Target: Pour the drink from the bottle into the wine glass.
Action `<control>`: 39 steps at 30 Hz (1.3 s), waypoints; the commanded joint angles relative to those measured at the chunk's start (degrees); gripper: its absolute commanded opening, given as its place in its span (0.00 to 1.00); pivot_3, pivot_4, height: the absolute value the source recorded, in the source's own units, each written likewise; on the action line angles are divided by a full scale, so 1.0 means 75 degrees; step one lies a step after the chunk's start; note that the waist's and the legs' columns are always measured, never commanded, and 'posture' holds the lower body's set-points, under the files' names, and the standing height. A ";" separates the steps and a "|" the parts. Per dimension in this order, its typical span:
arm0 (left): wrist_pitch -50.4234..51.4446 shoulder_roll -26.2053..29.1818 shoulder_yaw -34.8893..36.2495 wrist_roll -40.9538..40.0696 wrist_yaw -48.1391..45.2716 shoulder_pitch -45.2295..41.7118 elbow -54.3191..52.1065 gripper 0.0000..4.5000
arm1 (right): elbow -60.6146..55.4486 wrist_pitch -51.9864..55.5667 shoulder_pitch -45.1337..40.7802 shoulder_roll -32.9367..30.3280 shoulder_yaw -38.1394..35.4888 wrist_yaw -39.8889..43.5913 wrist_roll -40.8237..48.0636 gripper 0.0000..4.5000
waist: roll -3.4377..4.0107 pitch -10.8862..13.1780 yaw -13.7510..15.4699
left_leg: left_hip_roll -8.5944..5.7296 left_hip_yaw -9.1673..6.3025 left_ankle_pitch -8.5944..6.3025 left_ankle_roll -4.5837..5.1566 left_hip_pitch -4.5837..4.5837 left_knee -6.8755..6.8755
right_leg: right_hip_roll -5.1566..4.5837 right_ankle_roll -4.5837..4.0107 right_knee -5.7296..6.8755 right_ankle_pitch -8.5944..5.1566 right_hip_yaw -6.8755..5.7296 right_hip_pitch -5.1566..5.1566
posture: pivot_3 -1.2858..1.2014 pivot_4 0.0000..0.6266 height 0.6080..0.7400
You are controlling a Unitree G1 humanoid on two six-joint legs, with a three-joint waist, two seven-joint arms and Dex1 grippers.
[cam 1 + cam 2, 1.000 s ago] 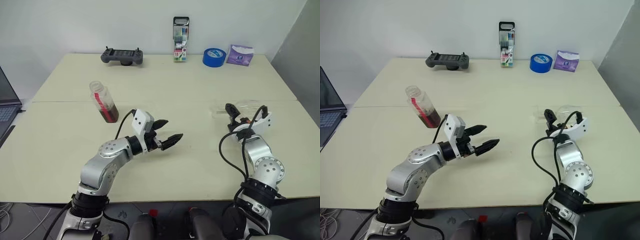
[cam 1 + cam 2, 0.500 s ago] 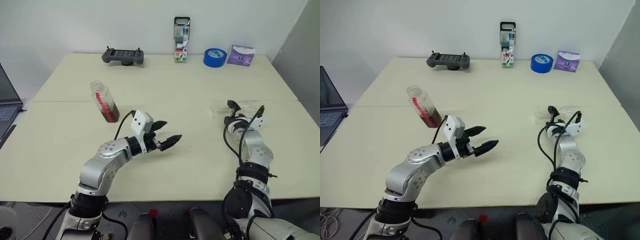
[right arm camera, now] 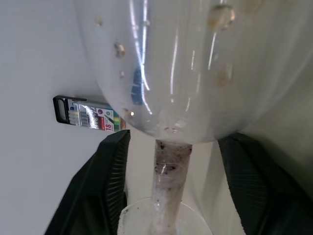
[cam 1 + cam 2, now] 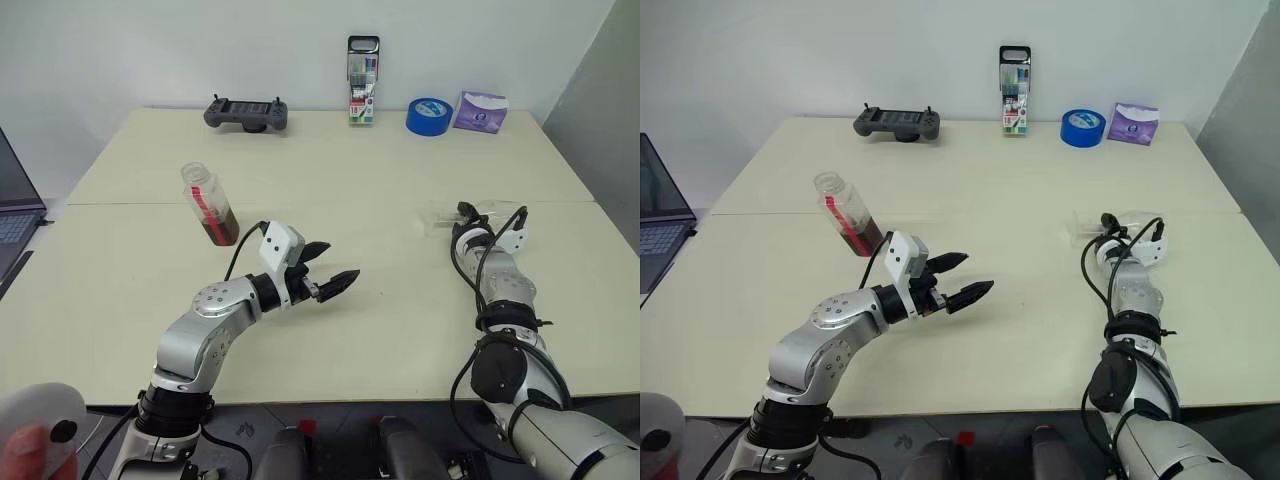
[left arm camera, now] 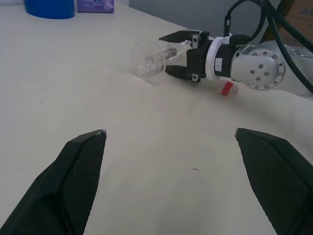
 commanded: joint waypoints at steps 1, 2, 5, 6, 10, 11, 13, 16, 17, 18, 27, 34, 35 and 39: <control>-0.0115 0.0085 0.0085 0.0000 -0.0050 -0.0189 -0.0148 1.00 | -0.0132 -0.0027 -0.0137 -0.0047 0.0144 0.0050 -0.0158 0.35 | 0.0000 0.0000 0.0001 | 0.0001 0.0000 0.0000 0.0000 0.0001 0.0000 | 0.0000 0.0000 0.0000 0.0000 0.0001 0.0001 | 0.52 0.24 1.00; -0.0123 0.0104 0.0097 0.0001 -0.0069 -0.0197 -0.0128 1.00 | -0.0288 0.0030 -0.0109 -0.0014 0.0252 0.0104 -0.0221 0.26 | 0.0000 0.0000 0.0002 | 0.0002 -0.0002 0.0000 0.0000 0.0005 0.0000 | 0.0000 0.0000 -0.0001 0.0000 -0.0001 0.0005 | 0.52 0.24 1.00; -0.0146 0.0146 0.0124 0.0016 -0.0072 -0.0203 -0.0105 1.00 | -0.1685 0.0259 0.0132 0.0242 0.1090 0.0177 -0.0681 0.06 | 0.0003 0.0002 0.0002 | 0.0002 -0.0002 0.0000 0.0000 0.0012 -0.0001 | 0.0000 0.0000 -0.0002 0.0000 0.0000 0.0011 | 0.52 0.24 1.00; -0.0163 0.0164 0.0144 0.0029 -0.0058 -0.0191 -0.0103 1.00 | -0.2312 0.0323 0.0261 0.0316 0.1569 0.0173 -0.1014 0.05 | 0.0009 0.0005 0.0001 | 0.0002 -0.0002 -0.0001 0.0000 0.0012 -0.0002 | 0.0000 0.0000 -0.0001 0.0000 0.0000 0.0009 | 0.52 0.24 1.00; -0.0318 0.0308 0.0403 0.0213 0.0175 -0.0075 -0.0005 1.00 | -0.4880 0.0127 0.1018 0.0194 0.4640 0.0775 -0.3441 0.05 | 0.0029 0.0016 -0.0046 | 0.0005 -0.0013 0.0000 0.0000 -0.0051 -0.0005 | -0.0001 0.0001 0.0010 0.0000 0.0008 -0.0060 | 0.52 0.24 1.00; -0.0351 0.0358 0.0494 0.0233 0.0208 -0.0025 0.0027 1.00 | -0.5104 -0.0088 0.1147 0.0112 0.5324 0.0915 -0.4122 0.05 | 0.0030 0.0016 -0.0098 | 0.0007 -0.0020 0.0000 -0.0001 -0.0061 -0.0003 | -0.0001 0.0001 0.0013 0.0000 0.0010 -0.0073 | 0.52 0.24 1.00; -0.0304 0.0498 0.0757 0.0137 0.0195 0.0122 0.0024 1.00 | -0.4763 -0.0965 0.1305 0.0186 0.6369 0.1147 -0.5354 0.05 | 0.0030 0.0013 -0.0135 | 0.0015 -0.0029 0.0000 -0.0002 -0.0058 -0.0005 | -0.0012 0.0001 0.0012 0.0000 0.0008 -0.0074 | 0.52 0.24 1.00; -0.0081 0.0810 0.1141 -0.0159 0.0002 0.0367 -0.0231 1.00 | -0.3443 -0.2469 0.1289 0.0473 0.7292 0.1188 -0.6700 0.05 | 0.0027 0.0011 -0.0131 | 0.0022 -0.0052 0.0000 -0.0002 -0.0037 -0.0013 | -0.0008 0.0001 0.0007 -0.0001 -0.0011 -0.0054 | 0.52 0.24 1.00; -0.0008 0.0903 0.1248 -0.0249 -0.0032 0.0419 -0.0321 1.00 | -0.2988 -0.2892 0.1233 0.0554 0.7454 0.1171 -0.7020 0.05 | 0.0027 0.0012 -0.0123 | 0.0022 -0.0053 0.0000 -0.0003 -0.0038 -0.0012 | -0.0007 0.0000 0.0006 -0.0001 -0.0011 -0.0052 | 0.52 0.24 1.00; 0.0119 0.1001 0.1458 -0.0441 -0.0046 0.0469 -0.0439 1.00 | -0.2456 -0.3335 0.1146 0.0673 0.7574 0.1133 -0.7274 0.05 | 0.0024 0.0014 -0.0098 | 0.0021 -0.0057 0.0001 -0.0003 -0.0038 -0.0012 | -0.0007 0.0000 0.0006 -0.0001 -0.0011 -0.0051 | 0.52 0.24 1.00; 0.1467 0.2483 0.3237 -0.2069 -0.0373 0.1197 -0.1699 1.00 | 0.0373 -0.5340 0.0527 0.1065 0.7237 0.1442 -0.7668 0.05 | -0.0001 0.0018 -0.0048 | -0.0007 -0.0066 0.0003 -0.0011 -0.0046 0.0001 | -0.0046 -0.0001 -0.0008 0.0000 -0.0018 -0.0044 | 0.52 0.24 1.00; 0.1279 0.2793 0.3272 -0.1935 -0.0268 0.1598 -0.1672 1.00 | 0.0971 -0.5534 0.0564 0.1144 0.6821 0.2190 -0.7464 0.05 | -0.0001 0.0017 -0.0033 | -0.0004 -0.0086 0.0003 -0.0010 -0.0031 -0.0001 | -0.0041 -0.0002 -0.0002 -0.0001 -0.0022 -0.0027 | 0.52 0.24 1.00; 0.1271 0.2704 0.3181 -0.1928 -0.0181 0.1570 -0.1696 1.00 | 0.1016 -0.5503 0.0596 0.1147 0.6807 0.2283 -0.7486 0.05 | 0.0000 0.0017 -0.0035 | -0.0004 -0.0082 0.0003 -0.0010 -0.0028 -0.0001 | -0.0041 -0.0002 -0.0002 -0.0001 -0.0023 -0.0025 | 0.52 0.24 1.00; 0.1170 0.2519 0.2859 -0.1765 -0.0019 0.1514 -0.1663 1.00 | 0.1021 -0.5189 0.0700 0.1224 0.6596 0.2579 -0.7325 0.05 | 0.0000 0.0016 -0.0043 | -0.0002 -0.0079 0.0003 -0.0009 -0.0024 -0.0004 | -0.0041 -0.0002 -0.0001 -0.0001 -0.0021 -0.0026 | 0.52 0.24 1.00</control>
